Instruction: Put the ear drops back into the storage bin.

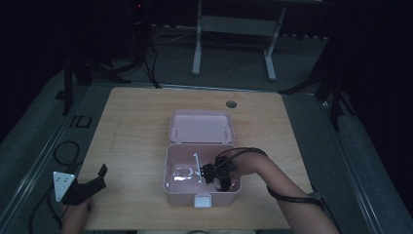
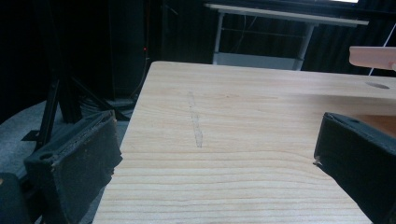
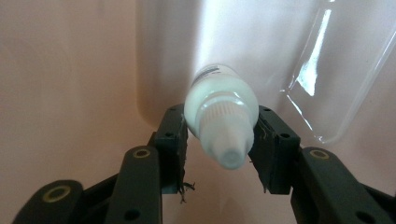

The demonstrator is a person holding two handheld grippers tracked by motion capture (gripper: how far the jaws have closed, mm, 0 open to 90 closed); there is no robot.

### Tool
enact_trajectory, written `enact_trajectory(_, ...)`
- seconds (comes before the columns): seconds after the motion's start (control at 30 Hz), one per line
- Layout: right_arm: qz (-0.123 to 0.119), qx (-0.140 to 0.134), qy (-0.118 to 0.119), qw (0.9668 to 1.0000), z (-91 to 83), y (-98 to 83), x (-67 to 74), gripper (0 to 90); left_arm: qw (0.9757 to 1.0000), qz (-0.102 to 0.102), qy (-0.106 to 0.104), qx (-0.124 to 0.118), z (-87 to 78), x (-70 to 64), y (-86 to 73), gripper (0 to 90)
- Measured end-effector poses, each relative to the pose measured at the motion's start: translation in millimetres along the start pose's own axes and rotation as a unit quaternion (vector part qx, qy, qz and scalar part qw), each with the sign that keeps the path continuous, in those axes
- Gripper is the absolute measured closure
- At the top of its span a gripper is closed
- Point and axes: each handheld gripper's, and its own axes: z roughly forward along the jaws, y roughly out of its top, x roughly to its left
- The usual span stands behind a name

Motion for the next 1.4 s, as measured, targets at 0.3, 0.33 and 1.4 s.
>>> enact_trajectory(0.3,0.001,-0.006,-0.005,1.0,-6.3,-1.6,0.6,56.9,1.0,0.0,0.001,0.0,0.0,-0.1,0.0,0.4)
enact_trajectory(0.33,0.002,-0.007,-0.005,1.0,-7.7,-2.0,0.4,56.9,1.0,0.0,0.001,0.0,0.0,-0.1,0.0,0.4)
enact_trajectory(1.4,0.028,-0.124,-0.072,0.9893,-100.3,-46.4,15.5,51.6,1.0,0.001,0.002,-0.001,0.1,-0.3,-0.1,0.4)
